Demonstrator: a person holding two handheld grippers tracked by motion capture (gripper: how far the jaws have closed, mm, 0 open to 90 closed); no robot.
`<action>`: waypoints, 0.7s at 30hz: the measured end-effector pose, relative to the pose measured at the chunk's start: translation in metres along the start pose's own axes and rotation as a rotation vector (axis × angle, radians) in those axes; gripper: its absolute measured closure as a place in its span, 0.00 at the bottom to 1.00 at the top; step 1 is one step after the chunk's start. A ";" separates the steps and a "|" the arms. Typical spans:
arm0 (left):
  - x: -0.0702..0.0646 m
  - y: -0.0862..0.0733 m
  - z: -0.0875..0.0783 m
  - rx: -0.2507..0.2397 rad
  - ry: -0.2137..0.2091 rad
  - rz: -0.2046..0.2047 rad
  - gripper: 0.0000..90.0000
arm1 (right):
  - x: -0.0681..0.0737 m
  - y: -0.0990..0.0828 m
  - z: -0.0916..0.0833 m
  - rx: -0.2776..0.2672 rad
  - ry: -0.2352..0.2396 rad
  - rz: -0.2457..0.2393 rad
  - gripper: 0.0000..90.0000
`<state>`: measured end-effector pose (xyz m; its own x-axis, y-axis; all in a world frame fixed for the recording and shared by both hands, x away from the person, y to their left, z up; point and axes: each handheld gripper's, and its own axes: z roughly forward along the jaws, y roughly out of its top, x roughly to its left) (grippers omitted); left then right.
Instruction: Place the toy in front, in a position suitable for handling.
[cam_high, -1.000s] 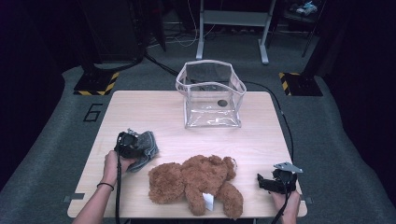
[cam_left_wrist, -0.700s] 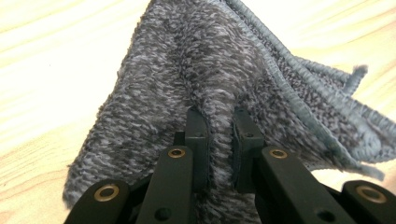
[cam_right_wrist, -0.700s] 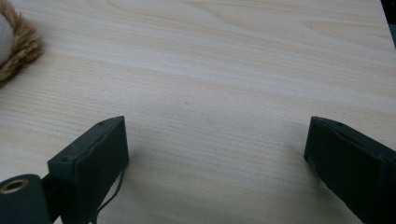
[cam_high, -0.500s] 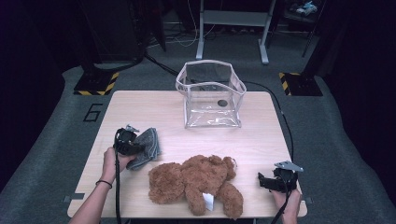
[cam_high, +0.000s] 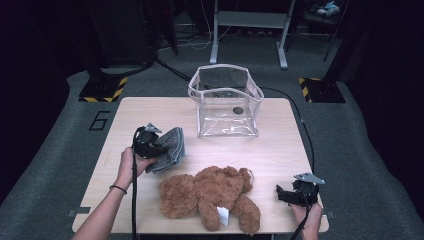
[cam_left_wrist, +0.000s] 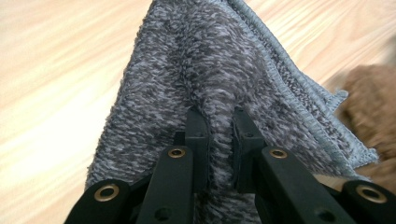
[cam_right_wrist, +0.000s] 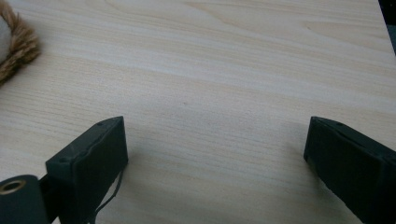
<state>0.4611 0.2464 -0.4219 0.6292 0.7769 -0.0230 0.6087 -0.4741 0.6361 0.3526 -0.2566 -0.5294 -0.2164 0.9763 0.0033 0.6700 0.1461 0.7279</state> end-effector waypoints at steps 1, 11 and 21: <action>-0.003 0.004 0.000 -0.002 -0.009 0.004 0.89 | 0.000 0.000 0.000 -0.001 0.001 0.000 0.06; -0.028 0.035 0.003 -0.018 -0.037 0.076 0.89 | 0.000 0.000 0.000 0.000 0.002 0.005 0.07; -0.045 0.062 0.028 0.012 -0.068 0.128 0.88 | 0.000 -0.001 0.000 0.000 0.001 0.004 0.07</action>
<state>0.4840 0.1702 -0.4031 0.7330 0.6802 0.0049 0.5272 -0.5727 0.6277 0.3518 -0.2564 -0.5295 -0.2141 0.9768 0.0070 0.6708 0.1418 0.7280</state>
